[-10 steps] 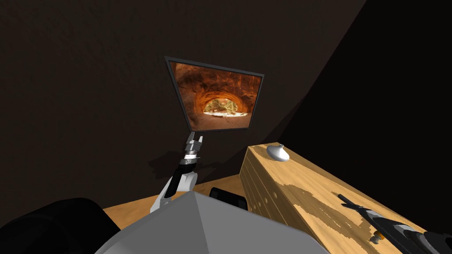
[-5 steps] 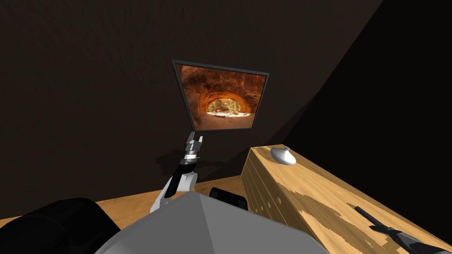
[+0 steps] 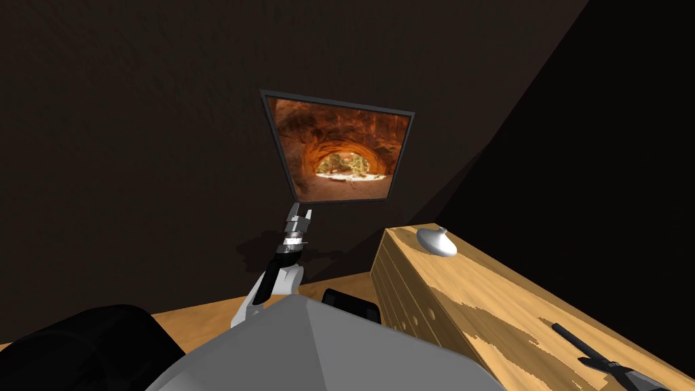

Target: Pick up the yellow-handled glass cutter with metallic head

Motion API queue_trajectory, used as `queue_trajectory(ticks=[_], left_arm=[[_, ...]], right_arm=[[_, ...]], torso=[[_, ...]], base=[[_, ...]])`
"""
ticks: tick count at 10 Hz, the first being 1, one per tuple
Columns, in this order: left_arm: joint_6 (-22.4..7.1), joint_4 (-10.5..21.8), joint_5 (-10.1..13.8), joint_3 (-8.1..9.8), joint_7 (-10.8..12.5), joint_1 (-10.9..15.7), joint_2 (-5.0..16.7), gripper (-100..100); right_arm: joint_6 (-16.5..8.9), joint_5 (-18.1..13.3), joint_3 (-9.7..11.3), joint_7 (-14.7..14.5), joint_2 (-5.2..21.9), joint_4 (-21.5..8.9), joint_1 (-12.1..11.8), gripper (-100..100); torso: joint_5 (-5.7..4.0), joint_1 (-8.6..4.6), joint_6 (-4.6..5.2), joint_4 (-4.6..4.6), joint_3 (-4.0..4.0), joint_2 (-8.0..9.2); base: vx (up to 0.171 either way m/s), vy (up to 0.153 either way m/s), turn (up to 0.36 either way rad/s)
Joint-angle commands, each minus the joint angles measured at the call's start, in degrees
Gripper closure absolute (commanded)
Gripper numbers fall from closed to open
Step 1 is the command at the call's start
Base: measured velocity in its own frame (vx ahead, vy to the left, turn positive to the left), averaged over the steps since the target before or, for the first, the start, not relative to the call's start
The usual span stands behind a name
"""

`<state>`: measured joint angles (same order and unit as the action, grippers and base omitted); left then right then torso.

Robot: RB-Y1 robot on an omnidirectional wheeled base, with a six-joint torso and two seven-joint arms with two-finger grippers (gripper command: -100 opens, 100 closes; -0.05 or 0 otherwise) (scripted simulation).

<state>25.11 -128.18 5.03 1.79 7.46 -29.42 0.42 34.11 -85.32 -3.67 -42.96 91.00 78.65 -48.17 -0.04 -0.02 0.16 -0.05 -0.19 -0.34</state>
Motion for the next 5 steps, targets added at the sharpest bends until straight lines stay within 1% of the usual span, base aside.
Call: queue_trajectory(ticks=[1,5], left_arm=[[0.00,0.00,0.00,0.00,0.00,0.00,0.00,0],[0.00,0.00,0.00,0.00,0.00,0.00,0.00,0]], right_arm=[[-0.06,0.12,0.22,-1.72,-1.03,-0.79,0.39,-100],[-0.28,0.63,0.44,-5.94,-3.69,-2.81,0.99,-100]], torso=[[0.00,0.00,0.00,0.00,0.00,0.00],[-0.05,-0.11,-0.01,0.01,0.02,0.04]], base=[[0.057,0.021,-0.017],[0.048,0.010,-0.020]])
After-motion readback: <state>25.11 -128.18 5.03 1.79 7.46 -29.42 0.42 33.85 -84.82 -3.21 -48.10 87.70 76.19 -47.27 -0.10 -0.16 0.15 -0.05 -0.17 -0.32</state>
